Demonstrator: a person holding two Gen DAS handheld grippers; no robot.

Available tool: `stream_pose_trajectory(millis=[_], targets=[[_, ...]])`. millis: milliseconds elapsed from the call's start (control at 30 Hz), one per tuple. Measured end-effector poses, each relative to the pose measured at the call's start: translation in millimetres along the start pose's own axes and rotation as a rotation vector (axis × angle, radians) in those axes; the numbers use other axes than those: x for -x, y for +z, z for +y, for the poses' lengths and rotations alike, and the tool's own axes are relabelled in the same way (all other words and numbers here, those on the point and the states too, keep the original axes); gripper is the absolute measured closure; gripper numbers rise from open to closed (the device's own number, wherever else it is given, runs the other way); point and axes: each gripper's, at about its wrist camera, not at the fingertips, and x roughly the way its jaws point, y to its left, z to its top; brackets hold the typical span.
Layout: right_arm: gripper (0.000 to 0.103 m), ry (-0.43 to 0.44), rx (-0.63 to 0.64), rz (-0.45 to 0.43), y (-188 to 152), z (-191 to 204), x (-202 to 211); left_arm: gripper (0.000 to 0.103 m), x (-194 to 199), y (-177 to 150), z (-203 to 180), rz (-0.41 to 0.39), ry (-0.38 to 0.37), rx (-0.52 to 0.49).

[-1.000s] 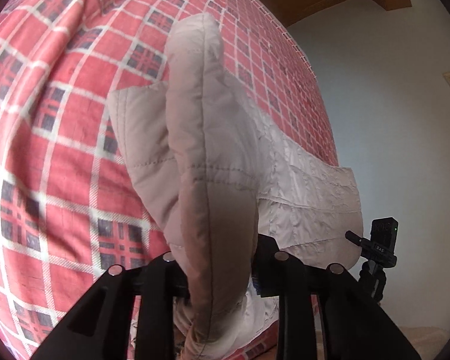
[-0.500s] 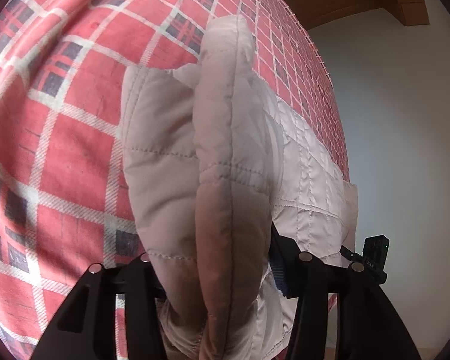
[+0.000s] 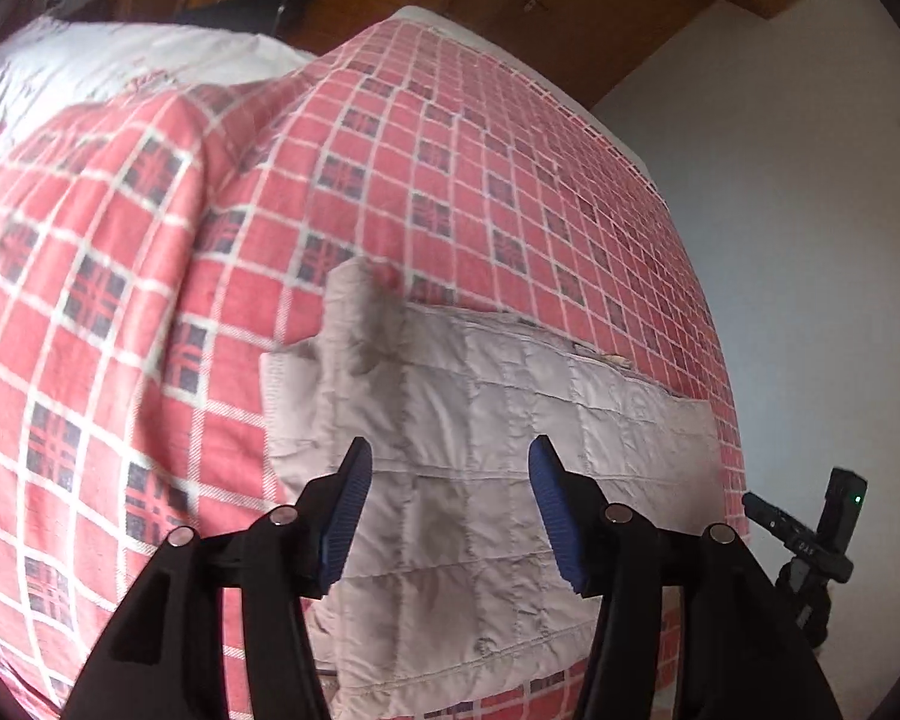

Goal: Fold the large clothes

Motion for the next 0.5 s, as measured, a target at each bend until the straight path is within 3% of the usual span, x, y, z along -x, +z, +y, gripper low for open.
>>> stream_pose_trajectory(millis=[133,300,433,500], targets=[[0.041,-0.012,-0.011,0.033,3.0,1.8,-24.6,0.042,-24.1,-13.3,-31.8,0.033,0.062,-0.093],[0.041,-0.055,-0.092,0.066,-5.4,-22.0,-50.6,0.041,-65.3,-33.7,-30.6,0.094,0.163,-0.098],[0.040,-0.019,-0.142,0.096,-17.8,-37.9,-75.8,0.041,-82.6,-43.0,-22.6,0.105,0.176,-0.098],[0.036,-0.010,-0.138,0.088,-21.6,-38.2,-84.6,0.036,-87.4,-45.0,-24.0,0.103,0.175,-0.117]])
